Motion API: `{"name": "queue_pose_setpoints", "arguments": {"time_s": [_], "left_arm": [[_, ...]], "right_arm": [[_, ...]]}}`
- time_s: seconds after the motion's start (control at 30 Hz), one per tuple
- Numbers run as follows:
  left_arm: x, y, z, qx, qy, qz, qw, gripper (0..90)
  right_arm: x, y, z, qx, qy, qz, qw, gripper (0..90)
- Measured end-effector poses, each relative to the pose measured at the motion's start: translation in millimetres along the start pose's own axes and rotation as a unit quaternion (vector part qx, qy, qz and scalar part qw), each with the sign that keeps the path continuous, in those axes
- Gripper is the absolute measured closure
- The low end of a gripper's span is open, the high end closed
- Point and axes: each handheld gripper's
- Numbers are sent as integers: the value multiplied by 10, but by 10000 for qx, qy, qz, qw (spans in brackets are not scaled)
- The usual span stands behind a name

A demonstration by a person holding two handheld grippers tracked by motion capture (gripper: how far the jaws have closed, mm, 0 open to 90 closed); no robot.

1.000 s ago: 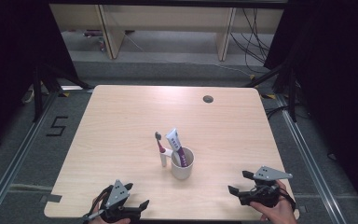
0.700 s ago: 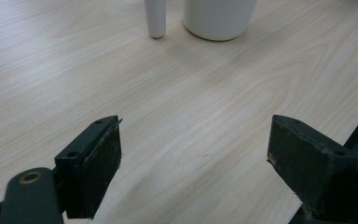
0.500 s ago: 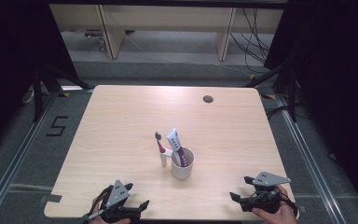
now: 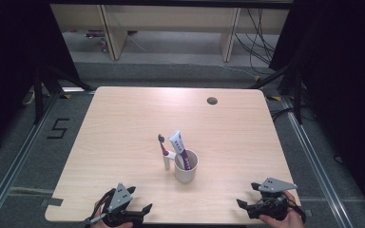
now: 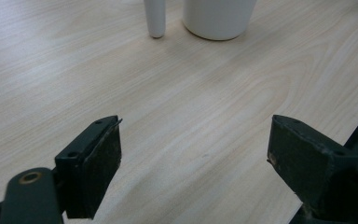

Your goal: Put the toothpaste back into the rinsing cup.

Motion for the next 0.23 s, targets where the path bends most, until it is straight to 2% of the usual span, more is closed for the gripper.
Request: {"name": "queue_pose_setpoints", "arguments": {"time_s": [0.23], "left_arm": [[4, -7, 9, 9, 33, 40, 10000, 172]], "right_arm": [[-5, -1, 1, 8, 18, 17, 10000, 167]]}}
Point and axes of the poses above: each handheld gripper's, and its own axes: y roughly forward along the jaws, x roughly out of its top, z roughly to its left, and after that the axes turned 5 degrees about x, right-handed
